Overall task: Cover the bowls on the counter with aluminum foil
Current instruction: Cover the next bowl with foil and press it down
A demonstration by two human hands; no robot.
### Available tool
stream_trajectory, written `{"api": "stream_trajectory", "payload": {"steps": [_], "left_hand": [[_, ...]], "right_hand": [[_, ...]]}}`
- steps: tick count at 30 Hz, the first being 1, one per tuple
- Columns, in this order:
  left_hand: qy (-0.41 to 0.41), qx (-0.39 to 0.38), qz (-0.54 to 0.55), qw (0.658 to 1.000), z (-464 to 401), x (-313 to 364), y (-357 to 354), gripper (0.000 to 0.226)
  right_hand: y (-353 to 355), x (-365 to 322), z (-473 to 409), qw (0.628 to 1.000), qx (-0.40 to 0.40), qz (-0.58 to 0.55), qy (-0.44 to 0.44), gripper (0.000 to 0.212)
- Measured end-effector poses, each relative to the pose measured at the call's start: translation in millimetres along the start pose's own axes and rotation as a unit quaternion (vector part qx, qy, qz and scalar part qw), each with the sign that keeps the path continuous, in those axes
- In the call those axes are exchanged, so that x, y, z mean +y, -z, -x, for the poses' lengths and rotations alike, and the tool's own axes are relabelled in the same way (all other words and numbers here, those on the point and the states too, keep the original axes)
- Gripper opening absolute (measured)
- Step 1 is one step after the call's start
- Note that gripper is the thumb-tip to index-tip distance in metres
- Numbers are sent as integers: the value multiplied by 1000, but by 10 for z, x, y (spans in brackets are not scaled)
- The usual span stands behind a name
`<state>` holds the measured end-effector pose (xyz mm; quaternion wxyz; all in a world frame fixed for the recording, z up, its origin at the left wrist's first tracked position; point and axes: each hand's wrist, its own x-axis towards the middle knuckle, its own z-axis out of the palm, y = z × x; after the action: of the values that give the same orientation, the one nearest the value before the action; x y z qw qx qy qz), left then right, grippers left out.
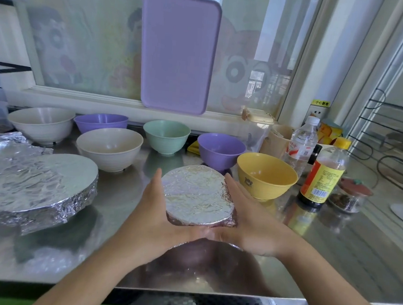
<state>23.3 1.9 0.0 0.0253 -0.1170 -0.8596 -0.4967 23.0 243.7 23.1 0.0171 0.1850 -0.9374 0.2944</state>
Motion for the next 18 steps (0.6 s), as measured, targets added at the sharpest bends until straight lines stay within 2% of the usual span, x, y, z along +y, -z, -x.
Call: {"api": "stream_trajectory", "payload": {"steps": [1,4,7,8,13,18], "left_hand": [[2,-3,-2,1000,-6,-13,17,166],[8,-19,-6,1000,-30,-39,87,164],[5,-30,-5,1000,-53,-57,127,161],[3,-31,-5,999,-63,-69,124,161],[-15,-25,-26,999,-61,-105,82,160],[-26,-22,-82,996,1,-86,154,142]], "right_hand": [[36,9,11,1000,-18,-3,-10,104],[184,-10,18,994,-38,-92,-50,64],[242,-72,-105,995,32,-71,-63,72],[234,-94,-180,996,41,-60,-57,68],[130,-224,-459,1000,0,-19,-20,46],[68,-207,-461,999,7,12,-36,53]]}}
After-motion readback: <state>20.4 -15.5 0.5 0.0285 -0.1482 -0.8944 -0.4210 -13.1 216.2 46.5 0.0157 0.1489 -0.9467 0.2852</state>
